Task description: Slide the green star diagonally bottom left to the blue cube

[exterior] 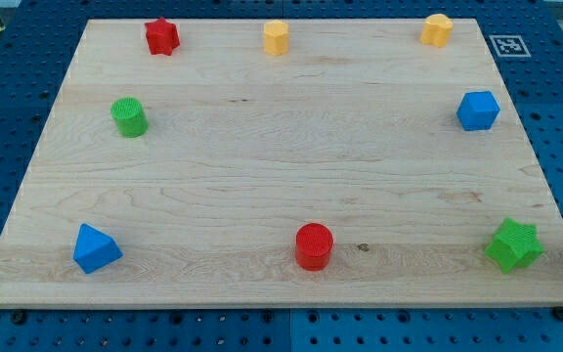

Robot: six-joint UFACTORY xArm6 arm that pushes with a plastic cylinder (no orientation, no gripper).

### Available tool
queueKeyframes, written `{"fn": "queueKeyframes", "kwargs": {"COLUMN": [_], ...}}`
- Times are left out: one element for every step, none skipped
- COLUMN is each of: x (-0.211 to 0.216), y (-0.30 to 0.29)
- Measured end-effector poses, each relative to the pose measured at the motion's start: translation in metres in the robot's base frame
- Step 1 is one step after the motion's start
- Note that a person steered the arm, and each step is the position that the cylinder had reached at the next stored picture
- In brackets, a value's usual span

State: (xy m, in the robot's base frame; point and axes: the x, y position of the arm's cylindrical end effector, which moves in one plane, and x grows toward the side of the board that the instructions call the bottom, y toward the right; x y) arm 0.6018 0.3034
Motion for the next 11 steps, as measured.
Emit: {"fn": "queueKeyframes", "kwargs": {"x": [0.000,0.007,-0.008,-0.022,-0.026,-0.020,-0.001,-0.003,-0.036,-0.036,-0.035], "y": [-0.002,-0.007,-0.042,-0.067,-0.112,-0.115,-0.113,-0.128,-0.142,-0.143,-0.143]}}
